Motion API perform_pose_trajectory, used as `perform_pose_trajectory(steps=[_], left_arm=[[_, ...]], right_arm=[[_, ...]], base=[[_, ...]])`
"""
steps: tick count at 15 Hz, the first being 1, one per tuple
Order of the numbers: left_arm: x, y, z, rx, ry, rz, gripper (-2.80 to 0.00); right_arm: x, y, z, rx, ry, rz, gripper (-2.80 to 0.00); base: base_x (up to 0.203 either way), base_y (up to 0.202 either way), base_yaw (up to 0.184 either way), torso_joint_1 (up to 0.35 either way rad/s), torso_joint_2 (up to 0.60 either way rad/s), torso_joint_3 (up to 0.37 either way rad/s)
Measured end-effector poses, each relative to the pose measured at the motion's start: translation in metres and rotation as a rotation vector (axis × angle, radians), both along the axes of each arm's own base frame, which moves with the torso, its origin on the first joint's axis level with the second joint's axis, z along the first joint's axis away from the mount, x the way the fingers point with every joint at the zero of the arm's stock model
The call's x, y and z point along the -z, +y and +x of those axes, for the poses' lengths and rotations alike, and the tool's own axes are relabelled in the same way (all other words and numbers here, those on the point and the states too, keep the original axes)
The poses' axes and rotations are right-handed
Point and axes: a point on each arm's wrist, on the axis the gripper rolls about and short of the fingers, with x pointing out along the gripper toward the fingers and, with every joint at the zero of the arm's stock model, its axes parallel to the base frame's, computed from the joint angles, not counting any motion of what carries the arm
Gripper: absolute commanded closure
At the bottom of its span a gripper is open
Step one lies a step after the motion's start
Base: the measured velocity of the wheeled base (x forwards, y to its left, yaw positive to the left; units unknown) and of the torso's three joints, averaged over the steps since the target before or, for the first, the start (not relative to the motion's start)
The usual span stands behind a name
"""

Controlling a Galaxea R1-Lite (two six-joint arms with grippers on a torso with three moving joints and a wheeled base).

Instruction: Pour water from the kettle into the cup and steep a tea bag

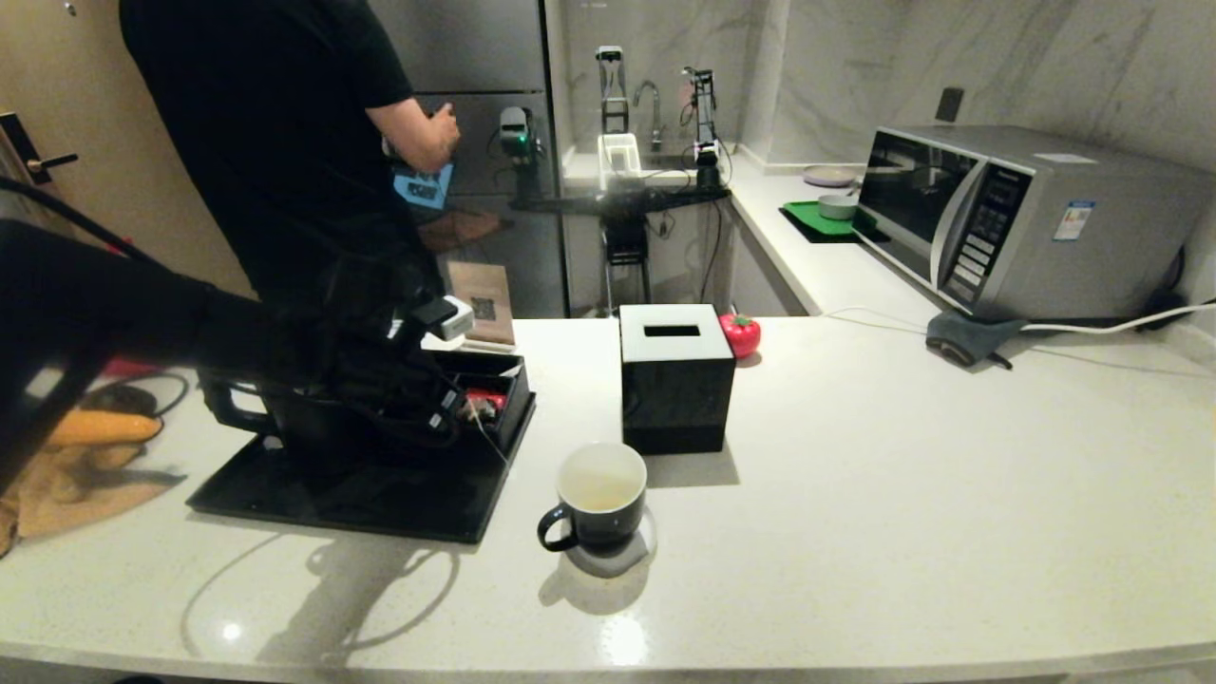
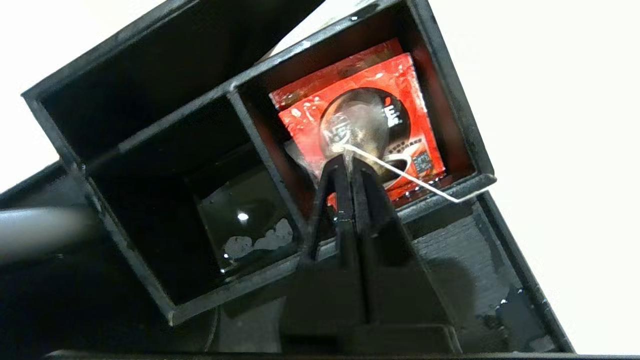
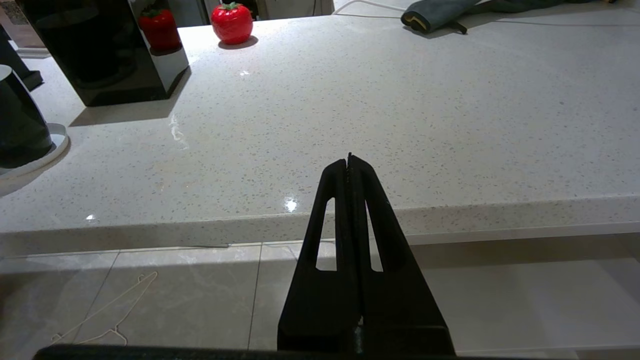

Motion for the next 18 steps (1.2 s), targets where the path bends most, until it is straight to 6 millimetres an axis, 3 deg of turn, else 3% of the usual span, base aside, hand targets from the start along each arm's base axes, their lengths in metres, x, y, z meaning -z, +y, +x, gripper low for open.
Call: perform_pose_trajectory(steps=[11, 18], left_arm=[[-0.014, 0.001, -0.006, -0.007, -0.031, -0.01, 0.0], [-0.029, 0.004, -0.026, -0.018, -0.043, -0.027, 0.0]], right_arm=[[0.0, 0.0, 0.0, 0.0, 0.0, 0.0, 0.0], [0.0, 0.0, 0.0, 0.001, 0.0, 0.0, 0.0]], base=[[0.0, 0.0, 0.0, 0.0, 0.0, 0.0], [0.0, 0.0, 0.0, 0.0, 0.0, 0.0]])
